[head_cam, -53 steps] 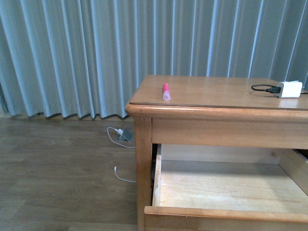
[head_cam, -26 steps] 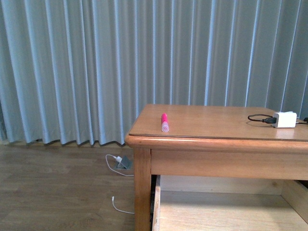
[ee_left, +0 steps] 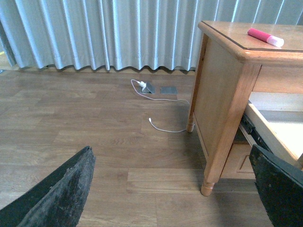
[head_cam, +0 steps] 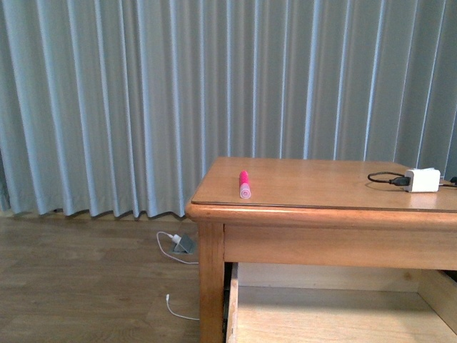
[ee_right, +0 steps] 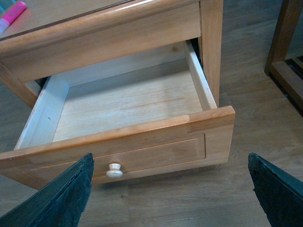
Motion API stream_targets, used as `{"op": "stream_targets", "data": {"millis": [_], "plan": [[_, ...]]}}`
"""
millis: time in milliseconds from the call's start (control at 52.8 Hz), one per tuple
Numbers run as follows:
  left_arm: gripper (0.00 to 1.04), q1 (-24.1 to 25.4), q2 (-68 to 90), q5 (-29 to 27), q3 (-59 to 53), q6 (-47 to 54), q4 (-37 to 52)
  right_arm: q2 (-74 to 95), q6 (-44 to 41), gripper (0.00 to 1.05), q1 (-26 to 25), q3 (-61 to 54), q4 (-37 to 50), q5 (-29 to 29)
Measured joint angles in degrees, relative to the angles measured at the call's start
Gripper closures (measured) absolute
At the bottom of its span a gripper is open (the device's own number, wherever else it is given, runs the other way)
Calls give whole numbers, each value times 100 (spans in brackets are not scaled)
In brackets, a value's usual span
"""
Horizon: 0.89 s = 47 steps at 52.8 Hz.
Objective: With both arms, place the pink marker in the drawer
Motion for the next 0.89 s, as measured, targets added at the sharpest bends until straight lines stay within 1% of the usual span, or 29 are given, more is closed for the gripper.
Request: {"op": "stream_targets", "data": {"millis": [114, 133, 152, 171, 190, 209, 246, 265, 303, 436, 493, 569, 701, 777, 891], "plan": [[6, -4, 2, -31, 0, -2, -4, 0, 0, 8, -2, 0, 0, -2], [6, -81, 33, -203, 7, -103, -52, 0, 0, 8, -2, 0, 0, -2], [6, -254, 127, -649, 33, -374, -151, 0, 0, 8, -2, 0, 0, -2], [6, -514, 317, -1093, 55, -640, -136, 0, 0, 8, -2, 0, 0, 0], [6, -704, 472, -1366, 79, -809, -90, 0, 0, 8, 0, 0, 0, 0], [6, -994, 732, -1676, 127, -933, 37, 0, 0, 8, -2, 0, 0, 0], [6, -1510, 1307, -1954, 299, -1082, 428, 0, 0, 8, -2, 0, 0, -2], [6, -1683, 1622, -1947, 435, -1080, 669, 0, 0, 8, -2, 0, 0, -4], [6, -1805, 2199, -1862, 728, -1049, 1056, 0, -2, 8, -2, 0, 0, -4], [6, -1788, 3941, -1399, 1731, -817, 1915, 0, -2, 8, -2, 0, 0, -2], [6, -1786, 4662, -1150, 2199, -723, 2146, 0, -2, 8, -2, 0, 0, -4], [6, -1812, 5482, -1034, 2761, -568, 2393, 0, 0, 8, -2, 0, 0, -2], [6, -1947, 7134, -623, 4076, -356, 2481, 0, -2, 8, -2, 0, 0, -4], [6, -1991, 7764, -573, 4629, -299, 2441, 0, 0, 8, -2, 0, 0, -2], [6, -2037, 8896, -463, 5801, -302, 2114, 0, -2, 8, -2, 0, 0, -2]]}}
